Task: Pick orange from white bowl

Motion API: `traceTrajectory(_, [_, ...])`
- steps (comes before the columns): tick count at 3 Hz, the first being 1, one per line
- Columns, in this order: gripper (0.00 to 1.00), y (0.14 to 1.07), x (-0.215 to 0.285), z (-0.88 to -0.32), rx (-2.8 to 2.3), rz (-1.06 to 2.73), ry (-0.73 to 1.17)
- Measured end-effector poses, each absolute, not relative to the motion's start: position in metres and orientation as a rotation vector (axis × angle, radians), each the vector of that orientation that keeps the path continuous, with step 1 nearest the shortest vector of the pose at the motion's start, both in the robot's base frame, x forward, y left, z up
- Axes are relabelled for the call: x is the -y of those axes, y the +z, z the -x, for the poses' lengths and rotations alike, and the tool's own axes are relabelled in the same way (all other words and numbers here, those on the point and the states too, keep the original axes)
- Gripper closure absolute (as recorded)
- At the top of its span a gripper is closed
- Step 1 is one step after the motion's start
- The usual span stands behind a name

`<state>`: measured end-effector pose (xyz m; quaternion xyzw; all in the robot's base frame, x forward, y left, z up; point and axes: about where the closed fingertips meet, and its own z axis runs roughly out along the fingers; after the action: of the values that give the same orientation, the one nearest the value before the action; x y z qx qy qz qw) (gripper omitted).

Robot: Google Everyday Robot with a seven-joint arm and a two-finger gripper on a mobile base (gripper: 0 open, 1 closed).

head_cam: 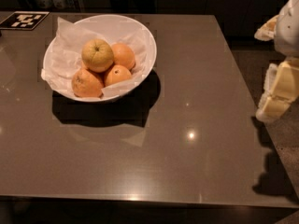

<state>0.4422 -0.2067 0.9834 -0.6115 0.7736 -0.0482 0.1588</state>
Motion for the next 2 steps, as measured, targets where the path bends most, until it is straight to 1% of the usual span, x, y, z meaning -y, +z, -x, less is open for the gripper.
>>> traceTrajectory(2, [0.00,0.991,0.151,-0.469,-2.141,1.939,-0.181])
